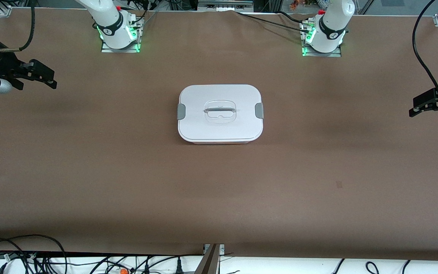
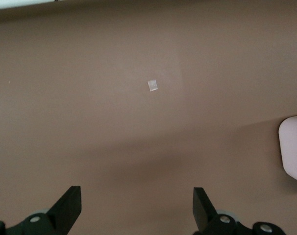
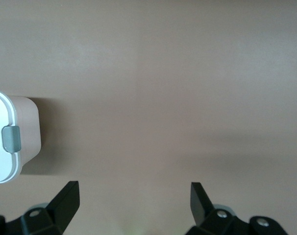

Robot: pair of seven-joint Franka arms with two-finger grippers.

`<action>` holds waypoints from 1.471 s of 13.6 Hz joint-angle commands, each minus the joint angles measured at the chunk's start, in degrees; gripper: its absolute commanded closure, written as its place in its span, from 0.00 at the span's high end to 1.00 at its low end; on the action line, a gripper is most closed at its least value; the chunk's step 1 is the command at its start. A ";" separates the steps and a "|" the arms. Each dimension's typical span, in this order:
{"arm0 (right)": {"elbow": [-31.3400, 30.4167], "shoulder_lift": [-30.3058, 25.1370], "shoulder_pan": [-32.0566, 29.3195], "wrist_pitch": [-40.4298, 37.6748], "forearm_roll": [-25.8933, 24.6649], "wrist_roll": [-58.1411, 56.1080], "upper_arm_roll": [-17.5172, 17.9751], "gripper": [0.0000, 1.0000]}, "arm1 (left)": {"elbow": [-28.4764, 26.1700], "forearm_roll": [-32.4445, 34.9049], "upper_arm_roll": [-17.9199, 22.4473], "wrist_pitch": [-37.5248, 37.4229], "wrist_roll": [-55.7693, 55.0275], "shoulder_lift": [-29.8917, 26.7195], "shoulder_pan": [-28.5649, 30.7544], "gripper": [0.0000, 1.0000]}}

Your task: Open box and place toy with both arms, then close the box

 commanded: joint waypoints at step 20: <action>1.05 0.21 -0.60 -0.94 0.06 -0.32 0.11 1.00 | 3.54 -0.18 -0.45 -4.57 -7.57 1.99 -1.63 1.00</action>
